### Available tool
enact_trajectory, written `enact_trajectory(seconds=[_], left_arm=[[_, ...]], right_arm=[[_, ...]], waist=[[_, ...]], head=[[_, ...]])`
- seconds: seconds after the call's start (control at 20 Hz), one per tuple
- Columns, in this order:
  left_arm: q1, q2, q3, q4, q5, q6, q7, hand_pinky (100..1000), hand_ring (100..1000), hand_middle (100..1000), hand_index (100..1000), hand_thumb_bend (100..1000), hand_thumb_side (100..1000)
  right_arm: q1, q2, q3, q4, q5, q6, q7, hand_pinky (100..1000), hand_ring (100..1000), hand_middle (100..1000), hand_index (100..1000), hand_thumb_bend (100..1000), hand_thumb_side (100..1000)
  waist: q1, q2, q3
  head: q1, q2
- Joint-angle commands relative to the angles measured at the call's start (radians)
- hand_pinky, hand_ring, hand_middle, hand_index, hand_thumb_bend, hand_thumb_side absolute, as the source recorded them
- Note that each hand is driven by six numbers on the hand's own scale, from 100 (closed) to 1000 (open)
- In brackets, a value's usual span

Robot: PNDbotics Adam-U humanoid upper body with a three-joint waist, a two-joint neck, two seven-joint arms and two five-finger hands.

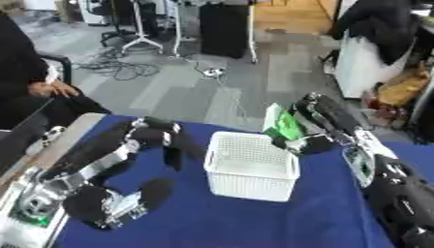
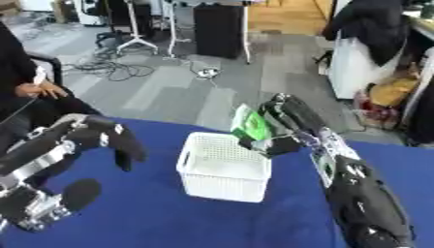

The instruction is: Pick up objects on the table and place them in the box.

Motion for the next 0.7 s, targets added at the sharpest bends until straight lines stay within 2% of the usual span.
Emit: enact_trajectory(seconds=[0.05,0.3,0.7], left_arm=[[-0.025,-0.001,0.005,-0.022,-0.014,-0.002,-0.006,394,477,585,765,123,1000],[-0.034,-0.011,0.007,-0.025,-0.025,-0.001,-0.01,395,477,586,762,123,1000],[-0.04,-0.016,0.004,-0.026,-0.027,-0.001,-0.02,395,477,585,761,124,1000]], right_arm=[[-0.038,-0.01,-0.016,-0.01,0.03,0.02,-0.043,100,100,100,305,612,754],[-0.034,-0.009,-0.022,0.0,0.059,0.036,-0.093,100,100,100,302,609,756],[-0.039,0.003,-0.02,0.006,0.08,0.022,-0.149,100,100,100,293,604,768]], waist=[[0.001,-0.009,0.004],[-0.002,-0.005,0.016],[-0.002,-0.005,0.021]], head=[[-0.014,-0.016],[-0.016,-0.018],[-0.012,-0.018]])
